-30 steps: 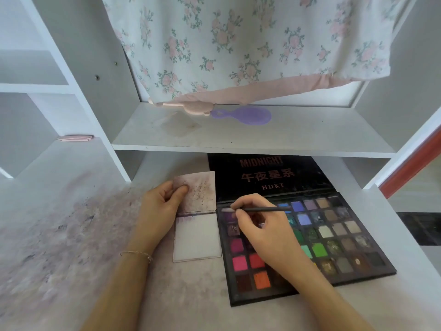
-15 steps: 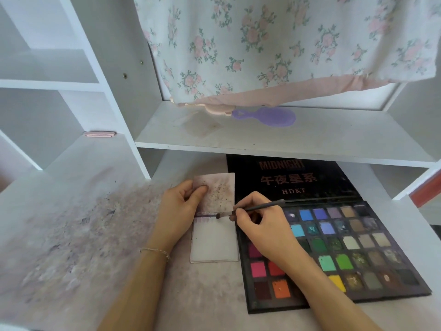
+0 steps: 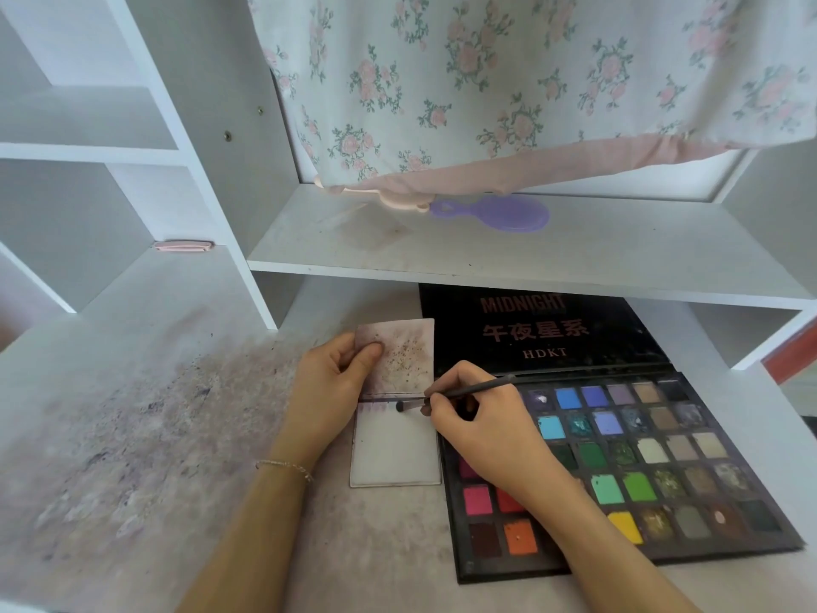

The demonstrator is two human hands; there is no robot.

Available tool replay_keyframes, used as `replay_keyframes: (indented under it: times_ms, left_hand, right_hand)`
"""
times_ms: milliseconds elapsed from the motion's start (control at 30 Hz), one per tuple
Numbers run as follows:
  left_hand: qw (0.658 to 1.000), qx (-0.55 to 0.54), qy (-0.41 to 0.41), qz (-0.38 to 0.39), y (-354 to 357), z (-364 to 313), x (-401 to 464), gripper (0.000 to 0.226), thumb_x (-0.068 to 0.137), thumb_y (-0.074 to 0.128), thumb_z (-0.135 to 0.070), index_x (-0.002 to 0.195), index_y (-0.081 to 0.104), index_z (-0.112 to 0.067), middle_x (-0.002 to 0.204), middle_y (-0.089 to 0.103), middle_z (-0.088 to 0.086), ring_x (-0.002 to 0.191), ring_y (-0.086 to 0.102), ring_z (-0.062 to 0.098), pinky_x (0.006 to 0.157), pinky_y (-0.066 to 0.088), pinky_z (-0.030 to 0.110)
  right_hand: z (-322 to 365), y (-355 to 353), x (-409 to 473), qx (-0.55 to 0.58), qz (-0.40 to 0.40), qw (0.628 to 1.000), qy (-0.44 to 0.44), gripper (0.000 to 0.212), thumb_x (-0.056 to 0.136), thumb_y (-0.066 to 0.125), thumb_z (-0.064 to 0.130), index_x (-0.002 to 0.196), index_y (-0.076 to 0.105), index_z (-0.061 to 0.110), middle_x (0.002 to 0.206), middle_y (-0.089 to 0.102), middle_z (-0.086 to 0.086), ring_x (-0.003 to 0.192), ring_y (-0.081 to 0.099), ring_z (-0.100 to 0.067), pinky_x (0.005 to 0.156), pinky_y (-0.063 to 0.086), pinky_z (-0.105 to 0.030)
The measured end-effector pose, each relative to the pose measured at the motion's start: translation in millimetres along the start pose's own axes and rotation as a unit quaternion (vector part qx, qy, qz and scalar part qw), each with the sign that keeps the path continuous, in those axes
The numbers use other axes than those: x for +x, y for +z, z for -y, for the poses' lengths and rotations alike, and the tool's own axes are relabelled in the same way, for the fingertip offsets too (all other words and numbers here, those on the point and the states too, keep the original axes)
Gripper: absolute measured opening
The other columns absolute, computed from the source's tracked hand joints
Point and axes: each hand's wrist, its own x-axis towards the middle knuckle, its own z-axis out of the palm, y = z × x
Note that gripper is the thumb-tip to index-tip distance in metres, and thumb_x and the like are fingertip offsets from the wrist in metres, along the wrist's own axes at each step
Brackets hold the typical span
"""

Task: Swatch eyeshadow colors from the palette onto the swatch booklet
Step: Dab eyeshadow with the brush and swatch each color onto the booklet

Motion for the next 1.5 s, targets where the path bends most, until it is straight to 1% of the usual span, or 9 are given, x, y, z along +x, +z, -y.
replay_keyframes:
  times_ms: [67,233,400,733,967,1133,1200,1333,1500]
  left_hand:
    - [1.0,0.004,0.004,-0.002,-0.3,-0.1,-0.3,0.018,0.088,0.056,-0.02,0.086,0.066,-0.005,0.083,0.069,0.02,0.081,0.063,0.037,0.074,0.052,0.052]
    - [1.0,0.012,0.0,-0.004,0.0,-3.0,-0.6,0.018,0.088,0.056,-0.02,0.087,0.066,-0.006,0.084,0.069,0.021,0.082,0.063,0.038,0.073,0.052,0.054]
    - [1.0,0.016,-0.002,-0.001,0.0,-5.0,-1.3,0.012,0.088,0.056,-0.019,0.082,0.065,-0.024,0.083,0.071,0.003,0.081,0.067,0.022,0.072,0.055,0.038]
    - [1.0,0.015,-0.006,-0.006,0.3,-4.9,-1.0,0.014,0.088,0.056,-0.02,0.087,0.066,-0.01,0.085,0.07,0.018,0.082,0.065,0.034,0.074,0.052,0.054]
    - [1.0,0.012,-0.002,-0.006,0.8,-4.6,-1.7,0.016,0.088,0.056,-0.02,0.086,0.066,-0.008,0.084,0.07,0.016,0.081,0.065,0.034,0.073,0.053,0.053]
    - [1.0,0.007,0.0,-0.003,0.1,-2.3,-0.3,0.017,0.088,0.056,-0.019,0.088,0.067,-0.005,0.084,0.07,0.017,0.082,0.064,0.035,0.074,0.052,0.054]
    - [1.0,0.007,0.003,-0.001,0.0,-1.9,-0.3,0.013,0.088,0.056,-0.018,0.086,0.067,-0.011,0.084,0.071,0.014,0.082,0.065,0.032,0.075,0.053,0.051]
    - [1.0,0.001,0.008,0.004,-0.3,-1.4,-0.2,0.012,0.088,0.055,-0.017,0.084,0.066,-0.023,0.085,0.072,0.008,0.082,0.067,0.026,0.075,0.055,0.042]
    - [1.0,-0.014,0.01,0.011,0.8,-3.1,0.1,0.019,0.089,0.055,-0.015,0.083,0.065,-0.03,0.075,0.071,-0.018,0.076,0.067,0.003,0.064,0.052,0.015]
  right_hand:
    - [0.3,0.0,0.2,-0.001,0.0,1.0,0.0,0.01,0.083,0.056,0.018,0.077,0.058,0.026,0.077,0.068,-0.002,0.073,0.062,-0.014,0.064,0.052,-0.026]
    - [0.5,0.2,0.6,0.002,-0.006,1.0,0.0,0.009,0.084,0.056,0.018,0.079,0.058,0.026,0.078,0.068,-0.005,0.076,0.063,-0.017,0.067,0.053,-0.029]
    - [1.0,-0.1,-0.3,0.002,-0.003,1.0,-0.004,0.011,0.084,0.057,0.016,0.078,0.058,0.025,0.077,0.067,-0.004,0.074,0.061,-0.015,0.065,0.052,-0.026]
    - [0.9,1.0,0.8,0.004,-0.006,1.0,-0.005,0.01,0.084,0.057,0.016,0.079,0.058,0.023,0.078,0.067,-0.003,0.074,0.061,-0.014,0.066,0.053,-0.028]
    - [0.6,1.3,0.8,0.002,-0.007,1.0,-0.01,0.01,0.084,0.057,0.015,0.079,0.059,0.023,0.077,0.067,-0.005,0.073,0.062,-0.017,0.066,0.053,-0.03]
    - [0.9,1.0,0.5,-0.005,0.001,1.0,-0.017,0.01,0.083,0.057,0.015,0.076,0.059,0.022,0.074,0.066,-0.003,0.062,0.056,-0.008,0.056,0.048,-0.021]
    - [0.6,1.0,0.5,-0.002,-0.003,1.0,-0.02,0.012,0.083,0.057,0.014,0.077,0.058,0.024,0.074,0.065,-0.001,0.065,0.057,-0.009,0.057,0.048,-0.021]
    - [-0.6,-0.4,2.0,0.04,-0.044,0.998,-0.031,0.017,0.085,0.055,0.013,0.076,0.058,0.027,0.07,0.061,0.006,0.055,0.051,-0.001,0.049,0.042,-0.013]
    - [-2.9,-2.4,3.0,0.089,-0.055,0.994,-0.029,0.024,0.086,0.054,0.011,0.076,0.06,0.033,0.077,0.067,0.006,0.075,0.064,-0.019,0.064,0.054,-0.032]
